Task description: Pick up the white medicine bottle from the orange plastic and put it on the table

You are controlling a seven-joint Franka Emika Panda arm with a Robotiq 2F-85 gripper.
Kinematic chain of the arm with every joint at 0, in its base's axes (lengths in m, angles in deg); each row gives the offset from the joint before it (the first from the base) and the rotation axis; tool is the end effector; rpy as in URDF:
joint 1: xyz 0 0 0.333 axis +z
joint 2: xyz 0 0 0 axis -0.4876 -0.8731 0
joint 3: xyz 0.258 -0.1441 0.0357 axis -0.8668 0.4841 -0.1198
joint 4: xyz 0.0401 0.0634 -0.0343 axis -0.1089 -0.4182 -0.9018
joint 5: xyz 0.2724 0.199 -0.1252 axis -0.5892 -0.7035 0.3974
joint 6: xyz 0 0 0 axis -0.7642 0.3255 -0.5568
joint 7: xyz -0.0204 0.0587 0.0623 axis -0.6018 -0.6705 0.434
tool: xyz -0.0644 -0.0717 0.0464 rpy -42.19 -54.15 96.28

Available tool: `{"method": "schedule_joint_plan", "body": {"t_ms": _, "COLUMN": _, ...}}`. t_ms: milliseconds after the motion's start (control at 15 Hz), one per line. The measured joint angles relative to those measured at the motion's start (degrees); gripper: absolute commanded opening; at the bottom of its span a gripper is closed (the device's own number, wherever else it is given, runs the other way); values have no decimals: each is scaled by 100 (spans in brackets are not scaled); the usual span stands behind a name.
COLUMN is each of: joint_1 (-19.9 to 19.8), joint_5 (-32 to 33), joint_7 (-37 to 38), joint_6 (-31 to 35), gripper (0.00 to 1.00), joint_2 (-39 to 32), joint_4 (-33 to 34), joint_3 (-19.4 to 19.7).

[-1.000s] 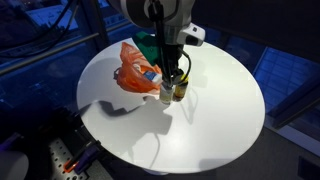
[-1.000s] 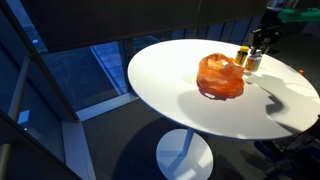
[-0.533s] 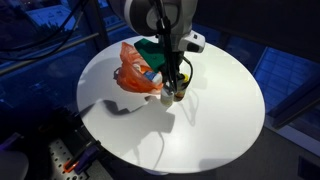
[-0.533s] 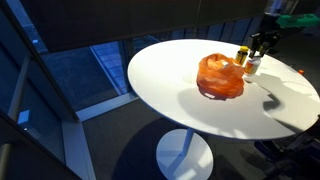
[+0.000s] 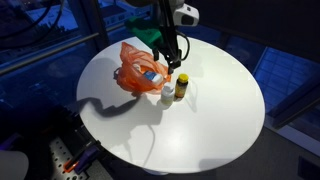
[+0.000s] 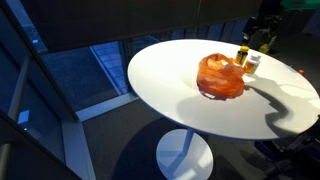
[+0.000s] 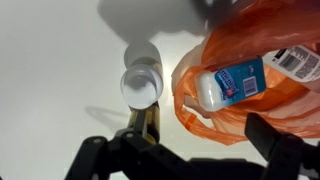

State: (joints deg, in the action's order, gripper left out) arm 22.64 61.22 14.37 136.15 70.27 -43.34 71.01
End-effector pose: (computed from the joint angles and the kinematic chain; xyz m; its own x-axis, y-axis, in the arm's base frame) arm 0.5140 -0.1115 0.2874 0.9623 -0.2721 -0.0002 -0.2721 -0.9623 -0.0015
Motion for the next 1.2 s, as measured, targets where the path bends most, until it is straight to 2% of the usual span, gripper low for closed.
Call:
{"method": "schedule_joint_plan", "body": {"t_ms": 600, "joint_1": 477, "joint_5": 137, "joint_7": -286, "joint_6": -2038, "gripper": 100, "joint_2": 1311, "joint_4": 19, "joint_3": -380}}
{"method": "schedule_joint_plan", "body": {"t_ms": 933, "joint_1": 515, "joint_5": 177, "joint_7": 138, "joint_6": -2552, "gripper": 100, "joint_2": 2014, "joint_4": 82, "joint_3": -441}}
{"method": "schedule_joint_plan", "body": {"t_ms": 1200, "joint_1": 515, "joint_5": 177, "joint_7": 548, "joint_6": -2730, "gripper": 100, "joint_2": 2299, "joint_4": 209, "joint_3": -487}}
